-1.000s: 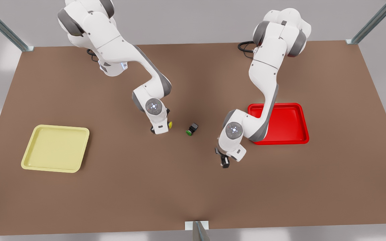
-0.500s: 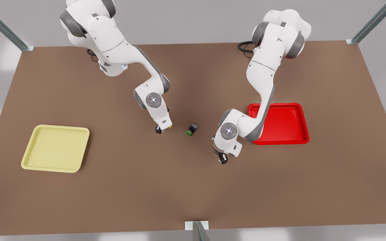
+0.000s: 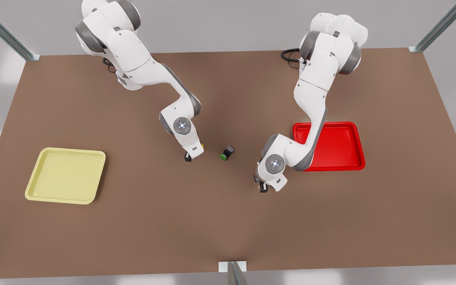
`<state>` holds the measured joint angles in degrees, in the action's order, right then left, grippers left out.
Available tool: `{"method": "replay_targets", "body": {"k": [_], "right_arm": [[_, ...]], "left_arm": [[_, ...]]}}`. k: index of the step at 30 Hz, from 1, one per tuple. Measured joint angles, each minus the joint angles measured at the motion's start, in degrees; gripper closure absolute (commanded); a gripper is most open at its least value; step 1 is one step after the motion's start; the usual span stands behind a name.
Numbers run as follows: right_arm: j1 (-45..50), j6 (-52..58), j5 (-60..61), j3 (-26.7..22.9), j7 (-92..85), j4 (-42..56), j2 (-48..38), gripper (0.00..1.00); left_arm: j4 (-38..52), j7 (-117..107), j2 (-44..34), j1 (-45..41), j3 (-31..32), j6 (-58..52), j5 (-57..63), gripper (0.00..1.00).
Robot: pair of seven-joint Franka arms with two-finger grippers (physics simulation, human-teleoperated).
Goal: Place the switches on the corresponding trays according to their colors
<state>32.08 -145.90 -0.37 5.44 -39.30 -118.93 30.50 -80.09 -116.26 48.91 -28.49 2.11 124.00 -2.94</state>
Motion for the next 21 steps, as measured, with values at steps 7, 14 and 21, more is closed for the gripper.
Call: {"method": "replay_targets", "body": {"k": [7, 14, 21], "right_arm": [[0.0, 0.2, 0.1, 0.0, -1.1, 0.8, 0.5, 0.28], [-0.1, 0.6, 0.2, 0.0, -1.9, 1.0, 0.1, 0.49], [-0.7, 1.2, 0.4, 0.1, -2.8, 1.2, 0.0, 0.54]], "left_arm": [[0.3, 1.7, 1.2, 0.0, 0.0, 1.3, -0.4, 0.0], [0.3, 1.2, 1.7, 0.0, 0.0, 2.9, -0.5, 0.07], [0.6, 0.7, 1.7, -0.1, 0.0, 3.4, -0.5, 0.27]]}}
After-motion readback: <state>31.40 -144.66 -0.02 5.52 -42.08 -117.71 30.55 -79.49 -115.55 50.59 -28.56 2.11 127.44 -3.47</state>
